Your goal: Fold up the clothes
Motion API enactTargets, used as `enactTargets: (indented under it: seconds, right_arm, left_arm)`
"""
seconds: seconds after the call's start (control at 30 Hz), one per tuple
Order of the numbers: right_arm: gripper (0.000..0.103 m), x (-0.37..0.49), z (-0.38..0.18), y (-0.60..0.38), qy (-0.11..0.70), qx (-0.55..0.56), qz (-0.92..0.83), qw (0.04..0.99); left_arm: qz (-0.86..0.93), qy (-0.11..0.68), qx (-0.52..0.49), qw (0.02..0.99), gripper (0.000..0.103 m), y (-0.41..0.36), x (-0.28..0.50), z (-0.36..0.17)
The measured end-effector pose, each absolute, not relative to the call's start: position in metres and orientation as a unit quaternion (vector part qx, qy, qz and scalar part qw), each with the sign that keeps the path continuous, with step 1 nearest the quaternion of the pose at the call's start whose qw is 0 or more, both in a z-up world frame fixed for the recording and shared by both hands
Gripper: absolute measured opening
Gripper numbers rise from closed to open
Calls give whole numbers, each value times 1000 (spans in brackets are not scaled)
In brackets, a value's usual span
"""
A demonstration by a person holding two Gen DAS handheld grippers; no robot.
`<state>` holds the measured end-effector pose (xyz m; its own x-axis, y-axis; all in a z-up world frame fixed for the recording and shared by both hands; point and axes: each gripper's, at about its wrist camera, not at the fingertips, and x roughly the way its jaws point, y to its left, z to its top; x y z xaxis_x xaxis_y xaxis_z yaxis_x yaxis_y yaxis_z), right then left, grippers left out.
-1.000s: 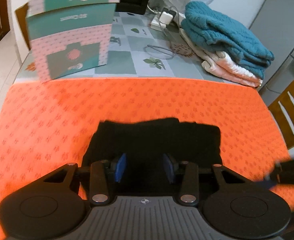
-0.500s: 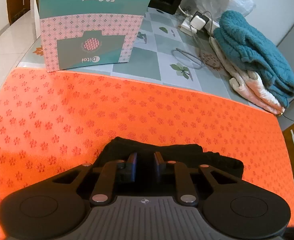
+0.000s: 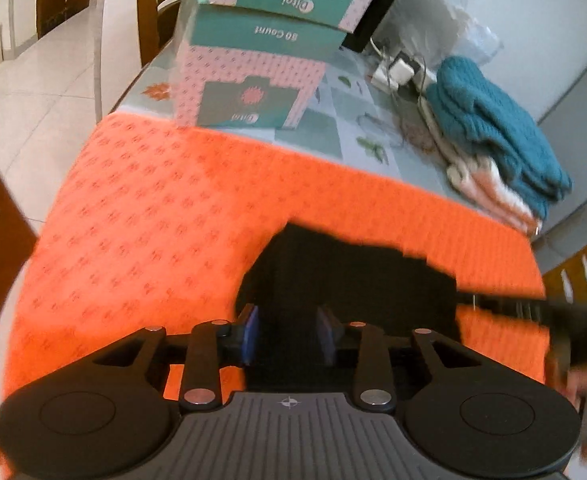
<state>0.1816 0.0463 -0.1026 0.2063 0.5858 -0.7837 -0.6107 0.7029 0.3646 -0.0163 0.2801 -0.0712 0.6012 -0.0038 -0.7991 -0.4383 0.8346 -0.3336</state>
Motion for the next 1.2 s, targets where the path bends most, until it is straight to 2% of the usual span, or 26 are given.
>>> enactTargets:
  seconds: [0.03, 0.07, 0.23, 0.47, 0.77, 0.93, 1.2]
  right_arm:
    - [15, 184, -102, 50, 498, -14, 390, 775]
    - [13, 185, -97, 54, 489, -21, 397, 776]
    - [9, 188, -85, 77, 458, -73, 411, 784]
    - [10, 193, -109, 92, 458, -108, 401, 786]
    - [13, 153, -50, 58, 418, -94, 419, 800]
    - [13, 106, -34, 45, 429, -108, 454, 773]
    - [12, 51, -64, 46, 442, -174, 456, 752]
  left_arm:
    - [128, 431, -251, 857, 35, 277, -24, -71]
    - [129, 434, -249, 856, 36, 273, -33, -71]
    - [125, 445, -270, 844, 46, 257, -70, -74]
    - [123, 468, -238, 842, 46, 233, -77, -83]
    - [106, 434, -180, 876, 45, 217, -53, -67]
    - [99, 453, -175, 869, 45, 207, -43, -81]
    - [103, 473, -211, 849, 46, 212, -52, -100]
